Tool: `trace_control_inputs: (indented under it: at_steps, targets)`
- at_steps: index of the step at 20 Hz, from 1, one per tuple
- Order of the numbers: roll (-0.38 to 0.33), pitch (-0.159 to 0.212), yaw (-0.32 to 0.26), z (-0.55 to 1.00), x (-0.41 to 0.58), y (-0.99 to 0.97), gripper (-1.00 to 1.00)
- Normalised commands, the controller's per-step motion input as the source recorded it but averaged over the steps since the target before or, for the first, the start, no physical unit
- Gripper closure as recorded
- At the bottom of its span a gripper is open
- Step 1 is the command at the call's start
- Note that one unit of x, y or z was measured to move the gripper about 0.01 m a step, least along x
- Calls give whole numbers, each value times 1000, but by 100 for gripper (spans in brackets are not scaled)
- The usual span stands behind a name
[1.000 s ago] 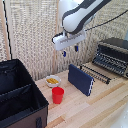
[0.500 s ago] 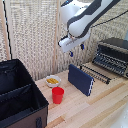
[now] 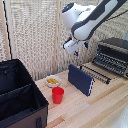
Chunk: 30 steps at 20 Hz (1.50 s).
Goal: Gently stretch your hand towards the oven tray's handle, obtaining a firm grip, and draw it cautiously out of the oven. Transition your grip to the hot dog bowl, gingerly seizing the edge, and elevate it from the surface. Hover the bowl over the tray, delicately lower it, and temper your grip, establishing the bowl's equilibrium.
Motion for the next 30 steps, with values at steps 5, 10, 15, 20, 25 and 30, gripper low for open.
trace_control_inputs:
  at_steps: [5, 10, 15, 20, 25, 30]
  targets:
    - [-288, 0, 150, 0, -43, -351, -100]
    - [-274, 0, 137, 0, -61, -419, -100]
    - [-247, -5, 134, 0, -53, -486, -100]
    - [-236, -3, 135, -7, -27, -505, -100]
    - [-233, -8, 110, -80, -1, -553, -100]
    - [-173, -8, 78, -310, 15, -569, -100]
